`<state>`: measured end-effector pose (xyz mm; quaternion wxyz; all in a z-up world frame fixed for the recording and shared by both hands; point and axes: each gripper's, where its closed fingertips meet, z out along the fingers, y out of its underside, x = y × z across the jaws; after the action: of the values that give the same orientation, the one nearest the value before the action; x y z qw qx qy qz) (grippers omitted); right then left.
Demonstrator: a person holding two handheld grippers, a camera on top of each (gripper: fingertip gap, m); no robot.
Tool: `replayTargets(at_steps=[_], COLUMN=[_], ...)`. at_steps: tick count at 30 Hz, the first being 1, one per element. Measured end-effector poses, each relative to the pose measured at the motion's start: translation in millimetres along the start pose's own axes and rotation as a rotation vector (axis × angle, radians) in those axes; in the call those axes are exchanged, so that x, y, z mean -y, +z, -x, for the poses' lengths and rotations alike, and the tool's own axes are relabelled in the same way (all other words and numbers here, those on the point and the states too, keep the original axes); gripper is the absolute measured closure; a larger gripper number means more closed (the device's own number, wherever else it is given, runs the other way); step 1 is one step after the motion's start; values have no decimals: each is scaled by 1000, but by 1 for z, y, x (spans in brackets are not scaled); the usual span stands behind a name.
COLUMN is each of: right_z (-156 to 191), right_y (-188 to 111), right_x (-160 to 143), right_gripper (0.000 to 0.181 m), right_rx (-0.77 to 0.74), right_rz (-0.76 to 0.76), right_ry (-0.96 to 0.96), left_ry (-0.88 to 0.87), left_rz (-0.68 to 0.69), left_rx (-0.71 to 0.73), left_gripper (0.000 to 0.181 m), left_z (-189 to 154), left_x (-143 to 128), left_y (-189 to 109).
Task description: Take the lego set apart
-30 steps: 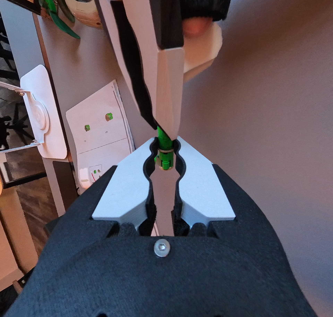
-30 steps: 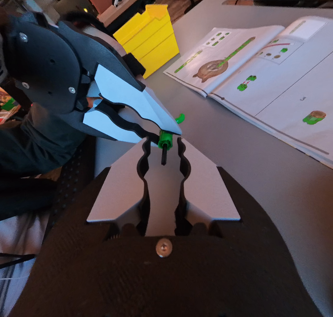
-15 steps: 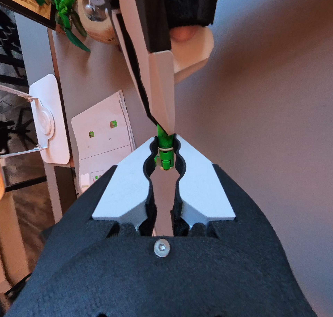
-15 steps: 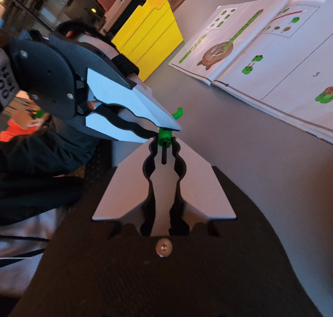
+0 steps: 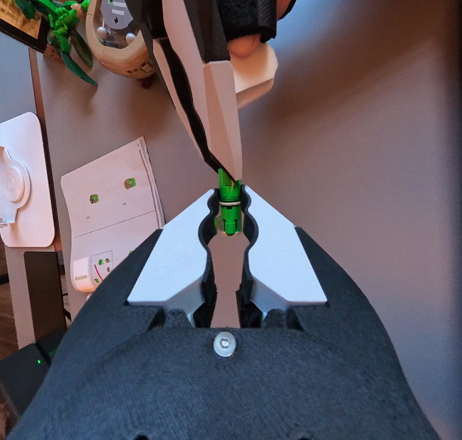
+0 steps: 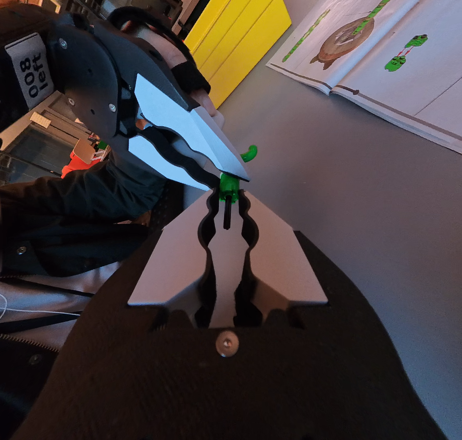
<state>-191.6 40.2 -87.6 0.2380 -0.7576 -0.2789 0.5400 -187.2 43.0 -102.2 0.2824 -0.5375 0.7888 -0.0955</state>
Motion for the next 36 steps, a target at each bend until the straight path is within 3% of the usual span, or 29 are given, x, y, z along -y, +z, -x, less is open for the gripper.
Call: replayTargets(at_steps=[26, 32, 36], right_z=[18, 19, 18], right_y=[-5, -8, -9], right_x=[-6, -4, -3], right_gripper=[167, 167, 167], right_rx=[109, 128, 127], right_rz=[29, 15, 6], right_ry=[10, 21, 27], left_ry=[-20, -24, -12], left_rz=[-84, -13, -49], left_rx=[-72, -35, -32], left_gripper=[165, 149, 161], left_z=[-13, -8, -7], left_x=[16, 5, 11], left_y=[-12, -9, -9])
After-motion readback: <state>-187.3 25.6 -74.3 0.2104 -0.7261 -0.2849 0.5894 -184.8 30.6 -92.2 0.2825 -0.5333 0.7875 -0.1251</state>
